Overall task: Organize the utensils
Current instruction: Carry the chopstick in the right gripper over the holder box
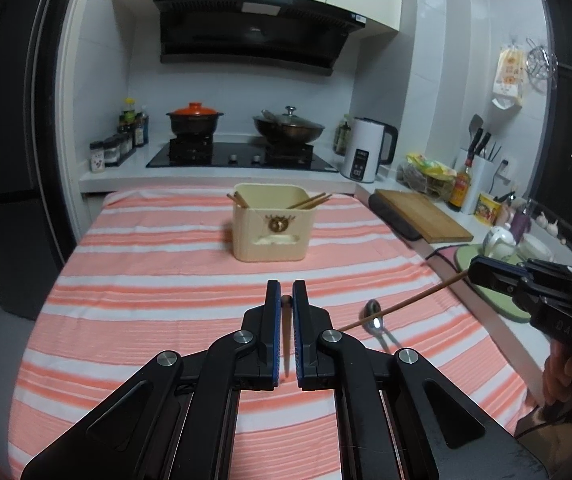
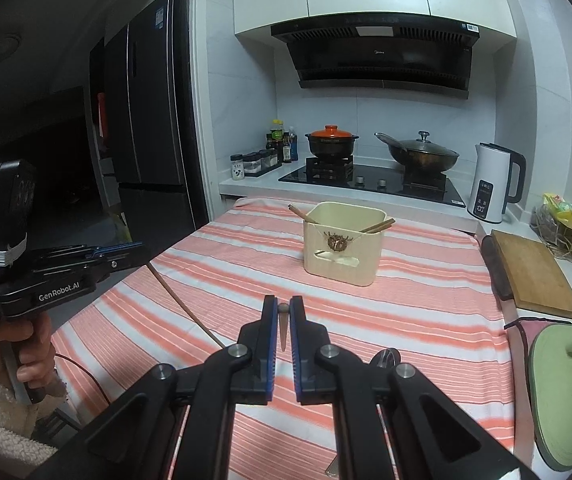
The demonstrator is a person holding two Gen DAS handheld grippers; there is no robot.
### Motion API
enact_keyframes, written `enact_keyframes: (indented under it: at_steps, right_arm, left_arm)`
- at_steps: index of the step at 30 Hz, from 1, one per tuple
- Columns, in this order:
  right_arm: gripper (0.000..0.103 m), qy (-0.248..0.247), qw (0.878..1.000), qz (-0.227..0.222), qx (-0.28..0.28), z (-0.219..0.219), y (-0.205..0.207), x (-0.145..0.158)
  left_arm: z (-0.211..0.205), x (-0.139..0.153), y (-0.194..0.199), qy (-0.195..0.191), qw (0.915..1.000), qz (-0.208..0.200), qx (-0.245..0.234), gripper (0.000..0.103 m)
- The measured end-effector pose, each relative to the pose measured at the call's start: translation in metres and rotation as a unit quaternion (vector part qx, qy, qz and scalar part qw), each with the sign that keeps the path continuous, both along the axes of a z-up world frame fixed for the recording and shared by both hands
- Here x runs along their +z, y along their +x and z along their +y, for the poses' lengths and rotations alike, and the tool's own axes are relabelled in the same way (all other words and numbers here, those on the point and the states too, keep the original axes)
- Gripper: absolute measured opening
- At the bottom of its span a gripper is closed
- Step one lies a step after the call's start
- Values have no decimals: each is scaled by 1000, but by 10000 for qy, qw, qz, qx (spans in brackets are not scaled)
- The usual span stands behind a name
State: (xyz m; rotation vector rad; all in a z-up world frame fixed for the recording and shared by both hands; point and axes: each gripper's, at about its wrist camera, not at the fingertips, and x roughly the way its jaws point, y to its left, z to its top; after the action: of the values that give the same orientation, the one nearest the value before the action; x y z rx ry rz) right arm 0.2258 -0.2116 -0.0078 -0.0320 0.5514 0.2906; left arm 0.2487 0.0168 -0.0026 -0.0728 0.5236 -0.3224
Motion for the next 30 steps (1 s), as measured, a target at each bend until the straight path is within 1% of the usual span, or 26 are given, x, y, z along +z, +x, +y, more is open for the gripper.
enact_keyframes:
  at_steps: [6, 12, 17, 20, 23, 27, 30]
  right_arm:
    - [6, 107, 9999, -57, -10, -3, 1, 6]
    - [6, 70, 9999, -141, -49, -8, 10, 14]
    - [6, -13, 9995, -291, -90, -12, 22, 27]
    - [6, -63, 9990, -416, -137, -15, 35, 38]
    - [6, -83, 9981, -576, -179, -20, 53, 53]
    - [6, -82, 9954, -904, -300, -25, 84, 76]
    - [6, 0, 9923, -1151, -451, -32, 115, 85]
  left_arm:
    - [-4, 10, 4, -14, 9999, -58, -89, 3]
    - [-8, 20, 19, -15, 9997, -14, -248, 3]
    - [-6, 40, 38, -114, 9994, -69, -313, 3]
    - [-5, 60, 50, -145, 9991, -258, -299, 3]
    - [-6, 83, 69, -173, 9981, -533, -240, 3]
    - [-11, 112, 105, -206, 9953, -948, -11, 3]
    - [-17, 122, 136, -285, 9917, -1245, 175, 3]
